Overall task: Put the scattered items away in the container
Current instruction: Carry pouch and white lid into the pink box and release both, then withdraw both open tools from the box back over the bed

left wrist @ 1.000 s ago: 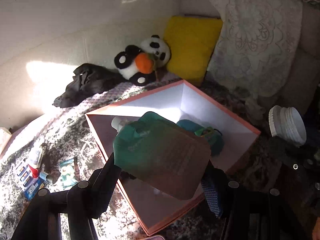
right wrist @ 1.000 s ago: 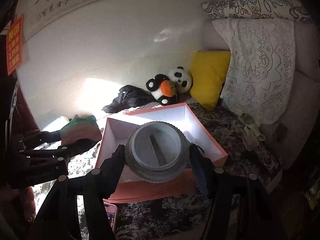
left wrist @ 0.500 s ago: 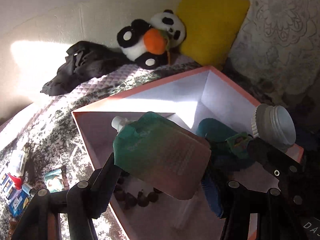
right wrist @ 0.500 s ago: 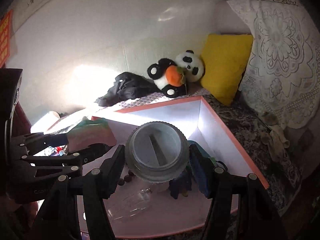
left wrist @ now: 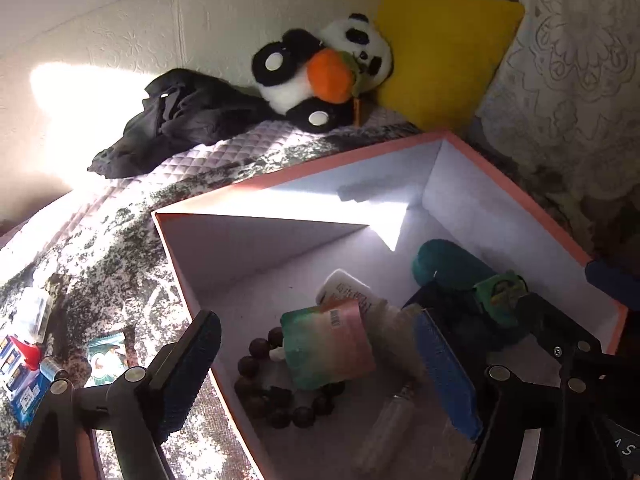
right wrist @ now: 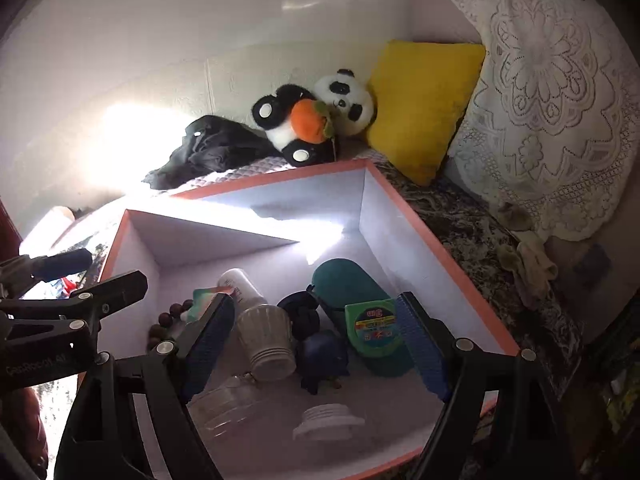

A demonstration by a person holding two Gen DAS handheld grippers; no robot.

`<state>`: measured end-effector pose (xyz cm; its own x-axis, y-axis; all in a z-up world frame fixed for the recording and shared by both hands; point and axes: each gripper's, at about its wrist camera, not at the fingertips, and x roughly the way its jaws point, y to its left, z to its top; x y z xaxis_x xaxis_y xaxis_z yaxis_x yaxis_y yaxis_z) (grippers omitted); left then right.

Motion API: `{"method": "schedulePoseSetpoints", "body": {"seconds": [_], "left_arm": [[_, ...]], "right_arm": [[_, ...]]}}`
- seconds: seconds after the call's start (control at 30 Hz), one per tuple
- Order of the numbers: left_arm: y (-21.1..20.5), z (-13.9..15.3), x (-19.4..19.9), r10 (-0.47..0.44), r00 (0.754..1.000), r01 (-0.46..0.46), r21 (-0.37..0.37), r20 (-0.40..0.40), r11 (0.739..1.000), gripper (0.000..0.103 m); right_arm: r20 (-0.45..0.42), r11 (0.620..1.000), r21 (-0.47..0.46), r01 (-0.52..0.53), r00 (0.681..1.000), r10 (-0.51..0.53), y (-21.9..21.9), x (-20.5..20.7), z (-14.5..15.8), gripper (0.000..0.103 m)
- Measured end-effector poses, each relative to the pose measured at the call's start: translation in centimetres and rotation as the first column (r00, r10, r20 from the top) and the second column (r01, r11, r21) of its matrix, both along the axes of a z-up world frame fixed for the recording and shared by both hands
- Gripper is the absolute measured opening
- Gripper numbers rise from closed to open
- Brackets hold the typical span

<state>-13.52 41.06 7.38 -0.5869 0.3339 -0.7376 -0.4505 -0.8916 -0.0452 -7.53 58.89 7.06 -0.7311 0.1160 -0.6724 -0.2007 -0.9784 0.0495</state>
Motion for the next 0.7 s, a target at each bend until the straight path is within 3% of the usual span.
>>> {"method": "schedulePoseSetpoints", "body": {"seconds": [0.4, 0.7], "left_arm": [[-3.7, 5.2, 5.0, 0.039, 0.996, -0.037, 0.029, -0.077, 0.999, 0.084], [-13.9, 9.5, 11.0, 0.151, 0.975, -0.142, 0.067, -0.162, 0.988, 0.088]], "right_arm": [[-0.07, 1.0, 0.012, -0.002, 0.998, 0.003, -2.2, 4.7, 5.0, 0.085], [-0.19, 0.992, 0.06, -0.108, 0.975, 0.117, -10.0, 10.1, 11.1, 0.089]]}}
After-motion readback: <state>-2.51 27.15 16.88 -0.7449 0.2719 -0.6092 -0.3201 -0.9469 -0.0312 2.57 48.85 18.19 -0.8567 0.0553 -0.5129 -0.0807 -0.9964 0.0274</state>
